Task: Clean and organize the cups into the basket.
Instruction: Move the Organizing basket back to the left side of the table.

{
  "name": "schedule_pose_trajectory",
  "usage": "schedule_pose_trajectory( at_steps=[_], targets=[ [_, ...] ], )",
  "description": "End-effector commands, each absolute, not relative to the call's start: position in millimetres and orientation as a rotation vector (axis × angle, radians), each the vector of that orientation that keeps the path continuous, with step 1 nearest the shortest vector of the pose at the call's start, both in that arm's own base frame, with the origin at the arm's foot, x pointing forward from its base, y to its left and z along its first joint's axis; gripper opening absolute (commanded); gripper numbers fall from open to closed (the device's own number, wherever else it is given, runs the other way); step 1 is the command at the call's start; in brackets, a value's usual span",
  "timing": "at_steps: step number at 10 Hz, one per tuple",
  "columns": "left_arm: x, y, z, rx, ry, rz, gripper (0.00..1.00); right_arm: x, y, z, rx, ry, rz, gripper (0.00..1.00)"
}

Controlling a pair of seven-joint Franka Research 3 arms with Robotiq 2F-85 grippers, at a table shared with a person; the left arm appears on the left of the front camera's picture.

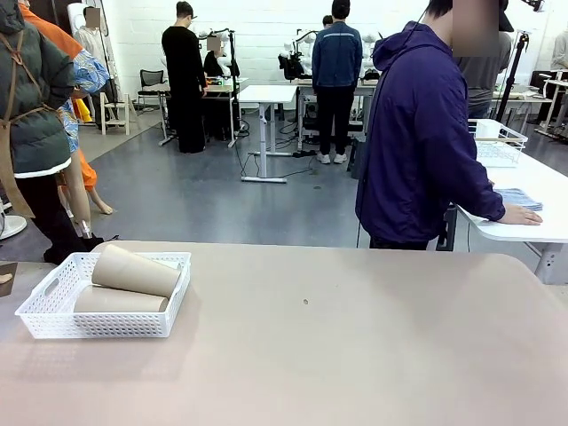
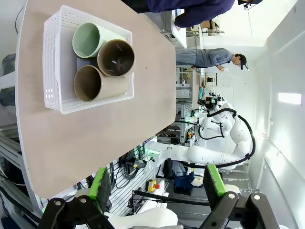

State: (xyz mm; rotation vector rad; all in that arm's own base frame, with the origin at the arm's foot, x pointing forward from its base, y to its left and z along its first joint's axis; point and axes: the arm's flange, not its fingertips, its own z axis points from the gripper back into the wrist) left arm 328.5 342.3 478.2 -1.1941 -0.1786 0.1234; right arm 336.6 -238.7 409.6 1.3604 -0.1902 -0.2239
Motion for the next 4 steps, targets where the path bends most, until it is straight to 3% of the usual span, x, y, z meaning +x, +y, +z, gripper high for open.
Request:
schedule_pose_trajectory(
  at_steps=[1,4],
  targets=[
    [326.8,343.5,478.4,-1.194,-0.181,0.127,1.0,335.2,-234.9,410.9,1.361,-0.191,-0.218,1.0],
    [326.8,343.5,478.4,-1.194,-0.181,0.127,1.0,335.2,-234.9,410.9,1.361,-0.191,-0.218,1.0]
  ],
)
